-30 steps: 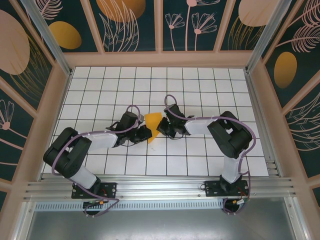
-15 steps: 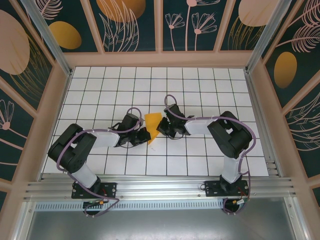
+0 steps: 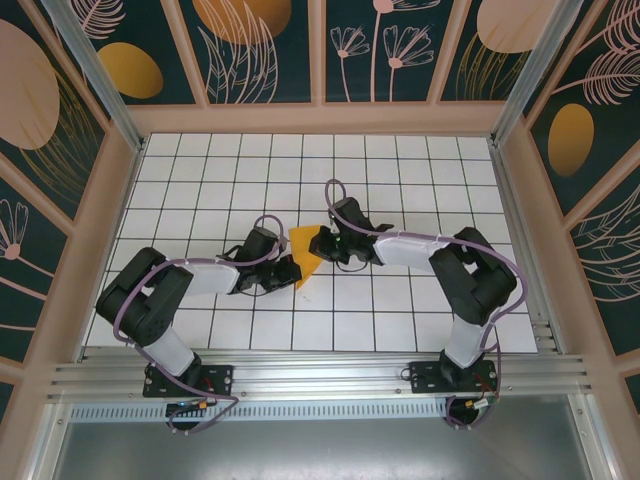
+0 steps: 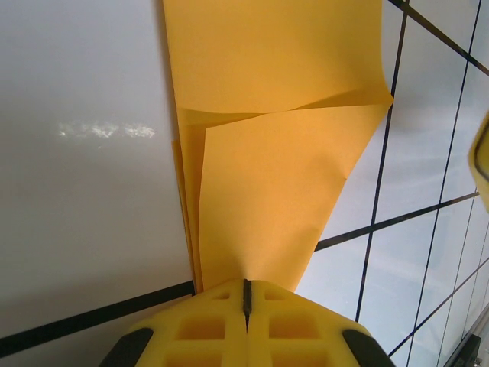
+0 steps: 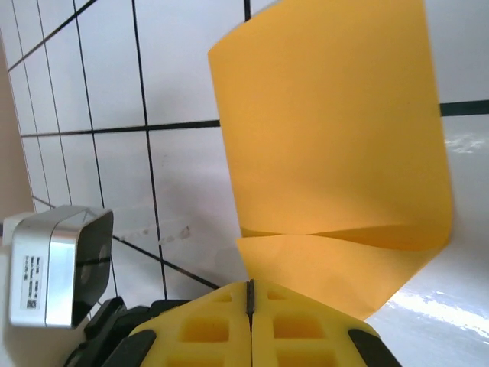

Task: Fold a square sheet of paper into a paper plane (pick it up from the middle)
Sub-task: Third fold the triangle at the center of the table.

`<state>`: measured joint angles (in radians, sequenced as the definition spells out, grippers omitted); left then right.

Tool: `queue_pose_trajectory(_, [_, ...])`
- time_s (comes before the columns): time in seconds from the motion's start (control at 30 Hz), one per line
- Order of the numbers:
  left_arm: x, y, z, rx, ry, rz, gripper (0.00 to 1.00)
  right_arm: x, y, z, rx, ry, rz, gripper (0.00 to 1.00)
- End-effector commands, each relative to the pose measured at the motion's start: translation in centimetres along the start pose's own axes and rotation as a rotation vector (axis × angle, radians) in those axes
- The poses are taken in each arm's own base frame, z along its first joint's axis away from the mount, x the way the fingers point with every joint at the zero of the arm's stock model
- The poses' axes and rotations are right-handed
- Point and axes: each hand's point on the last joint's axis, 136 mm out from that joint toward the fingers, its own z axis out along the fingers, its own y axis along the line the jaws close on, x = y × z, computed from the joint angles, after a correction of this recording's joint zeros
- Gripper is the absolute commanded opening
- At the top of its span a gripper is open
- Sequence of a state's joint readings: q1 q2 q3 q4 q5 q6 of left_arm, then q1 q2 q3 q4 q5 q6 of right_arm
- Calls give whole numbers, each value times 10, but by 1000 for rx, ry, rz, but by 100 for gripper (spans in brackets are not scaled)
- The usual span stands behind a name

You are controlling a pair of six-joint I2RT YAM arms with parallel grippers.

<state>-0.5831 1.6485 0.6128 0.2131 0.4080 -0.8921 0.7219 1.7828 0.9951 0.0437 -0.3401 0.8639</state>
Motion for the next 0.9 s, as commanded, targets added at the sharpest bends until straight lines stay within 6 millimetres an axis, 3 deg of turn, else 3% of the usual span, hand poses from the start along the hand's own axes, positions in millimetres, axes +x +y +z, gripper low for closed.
queue_pose_trajectory(0.0, [11, 15, -1, -48, 25, -3, 7, 15, -1, 3, 0, 67, -38, 6])
queue_pose_trajectory(0.33, [8, 2, -9, -9, 8, 1, 8, 32, -22, 23, 32, 142, -12, 5])
queue_pose_trajectory(0.87, [20, -21, -15, 84, 29, 11, 14, 39, -41, 33, 74, 150, 38, 5])
